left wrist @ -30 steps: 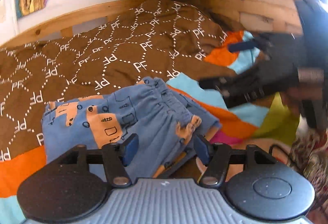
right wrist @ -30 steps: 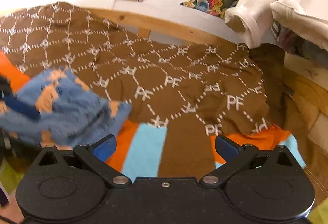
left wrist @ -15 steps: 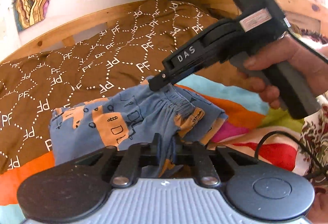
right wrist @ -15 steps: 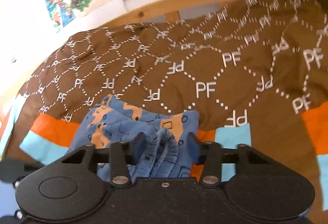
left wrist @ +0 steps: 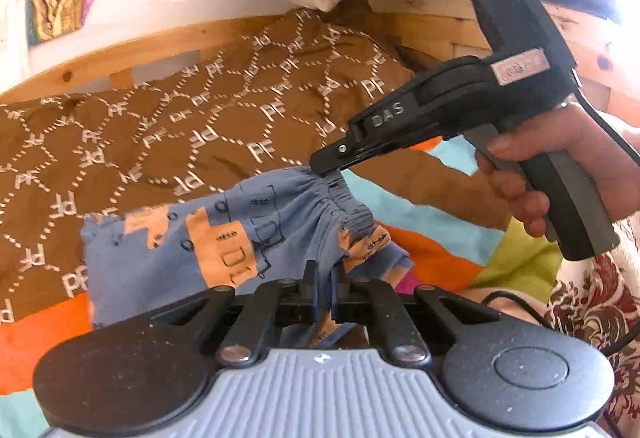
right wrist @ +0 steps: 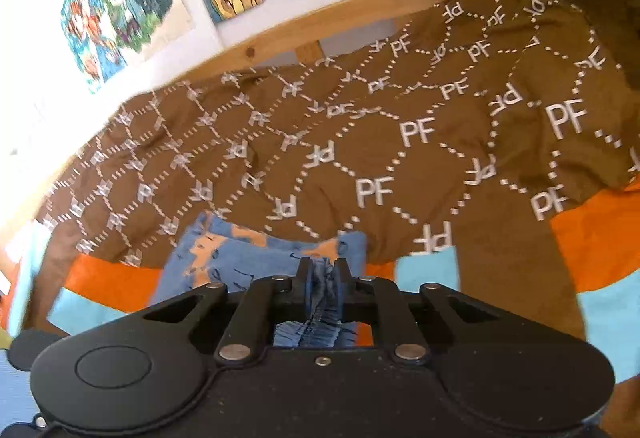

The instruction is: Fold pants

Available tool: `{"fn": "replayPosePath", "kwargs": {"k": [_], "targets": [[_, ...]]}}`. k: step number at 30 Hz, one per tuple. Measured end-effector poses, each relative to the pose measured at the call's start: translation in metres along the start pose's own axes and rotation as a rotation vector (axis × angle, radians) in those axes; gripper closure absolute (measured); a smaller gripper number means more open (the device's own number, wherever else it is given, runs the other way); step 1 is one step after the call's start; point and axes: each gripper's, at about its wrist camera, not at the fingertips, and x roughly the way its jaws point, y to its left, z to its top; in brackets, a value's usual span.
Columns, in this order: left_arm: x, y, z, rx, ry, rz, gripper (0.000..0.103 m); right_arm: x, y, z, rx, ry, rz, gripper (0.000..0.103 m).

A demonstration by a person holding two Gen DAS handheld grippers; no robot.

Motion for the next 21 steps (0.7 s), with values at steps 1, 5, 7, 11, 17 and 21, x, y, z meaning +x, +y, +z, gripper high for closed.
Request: {"fn": "replayPosePath", "kwargs": {"k": [1,5,7,11,17,21], "targets": [[0.006,0.0,-0.003,-0.005,0.023,-0.008,0.096,0.004,-0.001,-0.002,-0.009,0.016,-0.016,0.092],[0.004,0.007,-0.006,-0.051,0.053,-0.051,0.053,0.018,0.0,-0.015,-0.078,0.052,-0.094,0.074],[-0.009,0.013,-0.004,-0.097,0.037,-0.058,0.033,0.013,0.003,-0.021,-0.089,0.029,-0.116,0.065],[-0.026,0.034,0.001,-0.211,0.074,-0.005,0.032,0.001,0.022,-0.034,-0.238,-0.024,-0.246,0.03],[-0.037,0.077,-0.021,-0.362,0.157,0.201,0.023,-0.02,0.054,-0.059,-0.333,-0.115,-0.304,0.02],[-0.026,0.094,-0.043,-0.457,0.275,0.215,0.021,-0.013,0.06,-0.076,-0.404,-0.059,-0.316,0.019]]}}
